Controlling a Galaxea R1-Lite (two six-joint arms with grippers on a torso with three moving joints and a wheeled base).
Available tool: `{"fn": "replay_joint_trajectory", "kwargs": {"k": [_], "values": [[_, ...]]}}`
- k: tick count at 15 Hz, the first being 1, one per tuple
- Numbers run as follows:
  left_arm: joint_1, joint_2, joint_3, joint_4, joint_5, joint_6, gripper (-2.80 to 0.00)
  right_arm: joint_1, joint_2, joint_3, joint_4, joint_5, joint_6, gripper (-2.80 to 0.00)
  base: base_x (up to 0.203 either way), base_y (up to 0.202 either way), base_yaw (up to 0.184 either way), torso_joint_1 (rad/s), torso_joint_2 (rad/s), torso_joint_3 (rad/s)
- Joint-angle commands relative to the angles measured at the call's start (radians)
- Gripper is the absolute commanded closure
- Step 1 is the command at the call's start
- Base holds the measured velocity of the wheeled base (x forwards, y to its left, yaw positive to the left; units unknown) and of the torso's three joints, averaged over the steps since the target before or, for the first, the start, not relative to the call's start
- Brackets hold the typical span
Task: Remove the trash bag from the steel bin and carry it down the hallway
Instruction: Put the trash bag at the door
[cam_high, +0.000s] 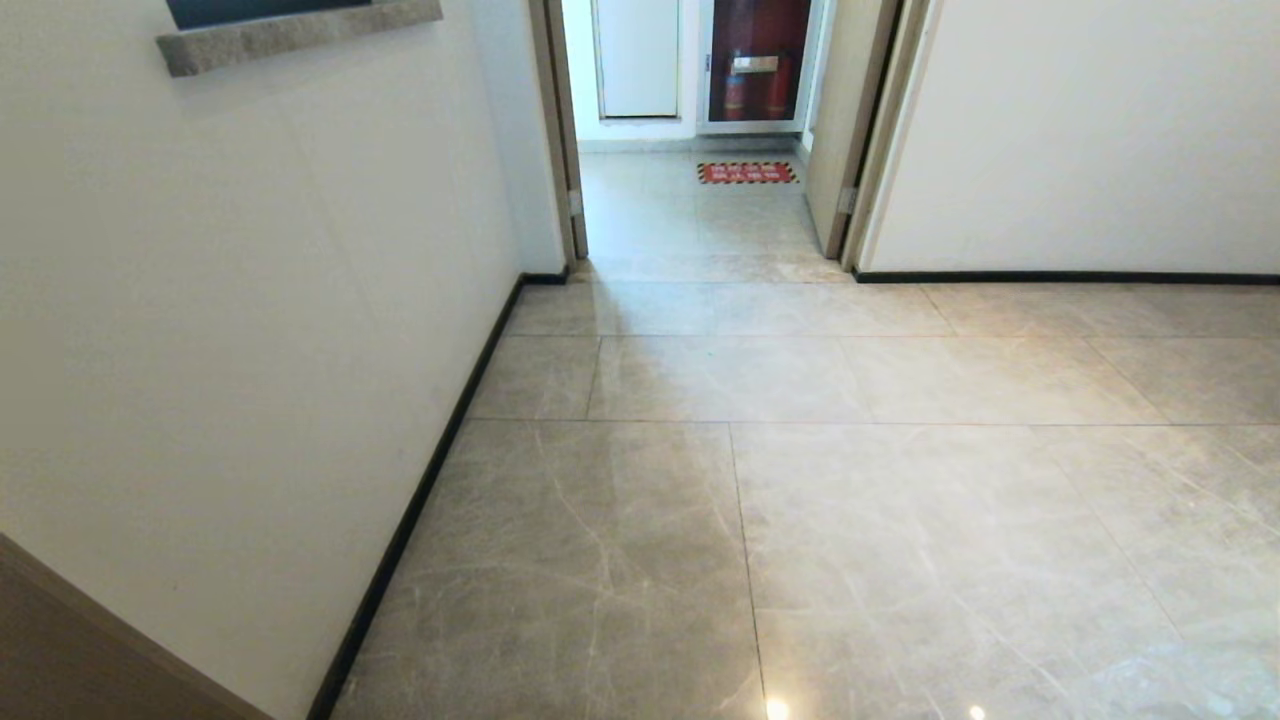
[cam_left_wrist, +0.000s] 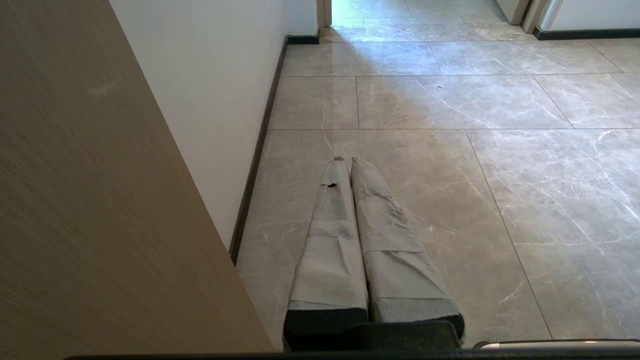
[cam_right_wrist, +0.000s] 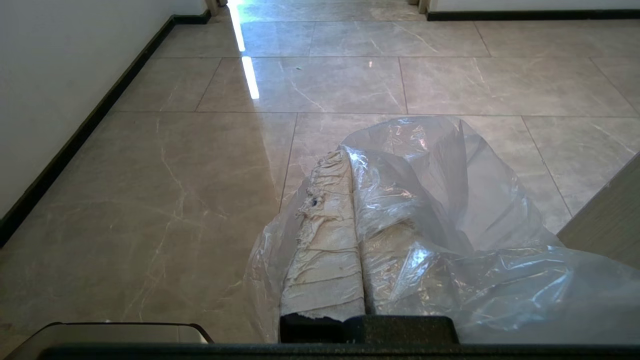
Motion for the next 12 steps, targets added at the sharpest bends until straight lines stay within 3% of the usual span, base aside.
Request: {"fn": "replay_joint_trajectory", "kwargs": {"k": [1, 6, 12], "values": [[0.0, 0.0, 0.012, -0.001, 0.001, 0.001, 0.0, 0.001, 0.001, 0.0, 0.0, 0.0, -0.001, 0.0, 0.0, 0.0, 0.0, 0.0, 0.0, 0.0], [0.0, 0.0, 0.011, -0.002, 0.001, 0.003, 0.0, 0.0, 0.001, 0.0, 0.0, 0.0, -0.001, 0.0, 0.0, 0.0, 0.0, 0.0, 0.0, 0.0], [0.0, 0.0, 0.012, -0.002, 0.001, -0.002, 0.0, 0.001, 0.001, 0.0, 0.0, 0.0, -0.001, 0.0, 0.181, 0.0, 0.0, 0.003, 0.0, 0.003]]}}
